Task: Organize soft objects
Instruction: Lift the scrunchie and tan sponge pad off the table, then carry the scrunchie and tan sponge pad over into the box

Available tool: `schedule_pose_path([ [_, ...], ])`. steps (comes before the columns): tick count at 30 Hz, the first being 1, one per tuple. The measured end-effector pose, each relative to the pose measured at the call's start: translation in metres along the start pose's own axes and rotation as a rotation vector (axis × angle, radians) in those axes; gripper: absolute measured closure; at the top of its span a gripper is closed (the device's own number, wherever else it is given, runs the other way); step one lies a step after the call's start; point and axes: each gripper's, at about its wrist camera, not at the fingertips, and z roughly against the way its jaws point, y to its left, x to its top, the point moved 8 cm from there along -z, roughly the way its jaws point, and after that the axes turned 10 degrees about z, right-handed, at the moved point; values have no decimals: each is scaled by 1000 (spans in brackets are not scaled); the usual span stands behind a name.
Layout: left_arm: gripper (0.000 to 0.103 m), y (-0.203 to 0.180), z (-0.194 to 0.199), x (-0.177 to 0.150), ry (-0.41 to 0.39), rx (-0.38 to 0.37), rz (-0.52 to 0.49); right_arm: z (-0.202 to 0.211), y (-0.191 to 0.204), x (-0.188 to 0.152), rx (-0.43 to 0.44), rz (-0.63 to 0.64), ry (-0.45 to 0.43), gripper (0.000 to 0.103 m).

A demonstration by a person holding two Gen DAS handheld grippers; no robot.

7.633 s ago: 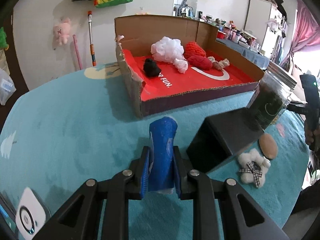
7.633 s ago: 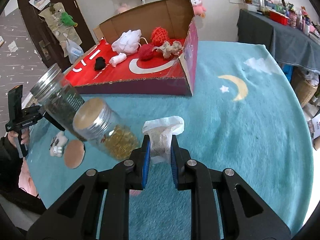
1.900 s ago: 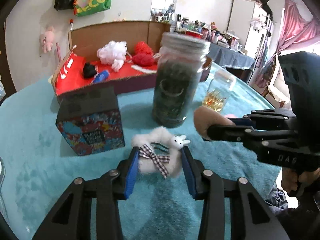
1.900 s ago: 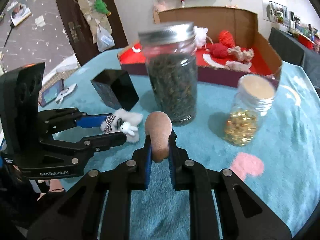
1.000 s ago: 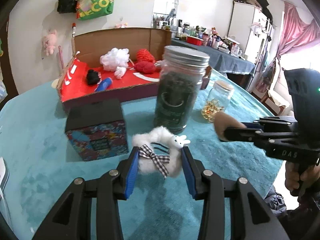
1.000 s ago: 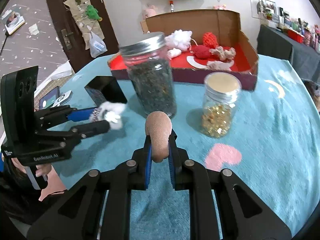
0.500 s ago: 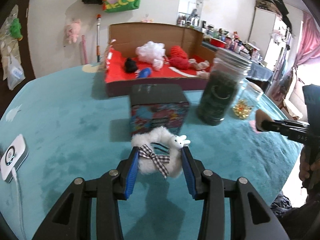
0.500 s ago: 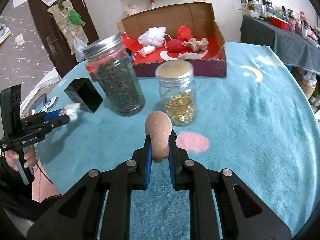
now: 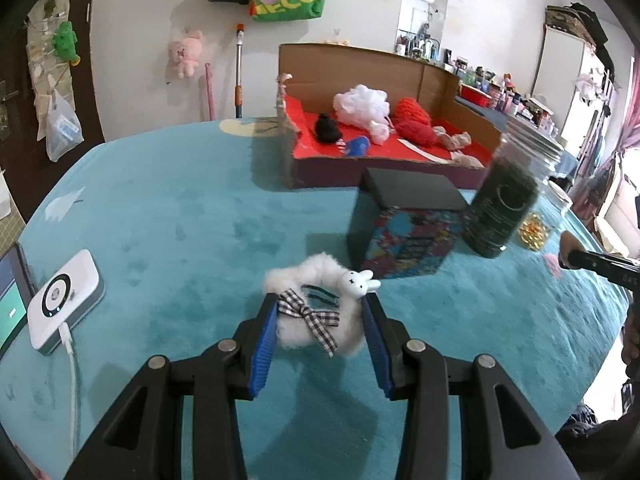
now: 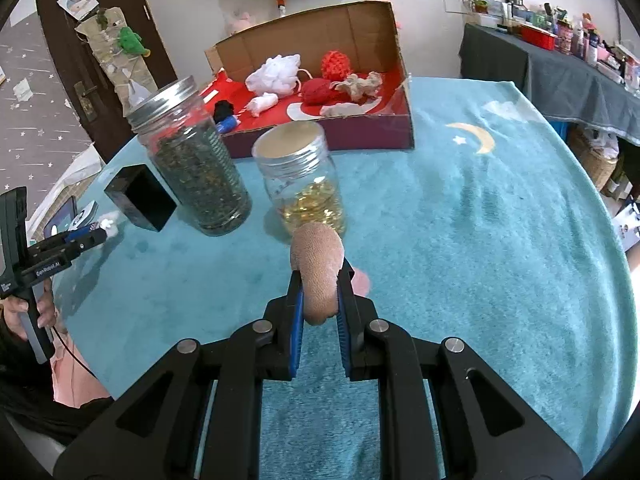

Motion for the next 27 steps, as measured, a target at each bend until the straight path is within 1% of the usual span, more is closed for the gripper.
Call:
schedule_pose_path([
  [4, 59, 7, -4, 9, -15, -11, 3, -1, -9, 2, -14, -2, 2, 89],
  [8, 59, 10, -11, 19, -21, -27, -17, -3, -18, 6, -21, -4, 9, 89],
  [14, 59, 11, -20, 35, -20, -83, -54, -9, -29, 18, -17, 25, 9, 89],
  [17, 59, 11, -26, 45, -15, -102, -74, -14, -37, 26, 5, 30, 6, 89],
  [27, 59, 10, -40, 70, 13, -169, -94, -27, -53, 50, 88, 44, -1, 89],
])
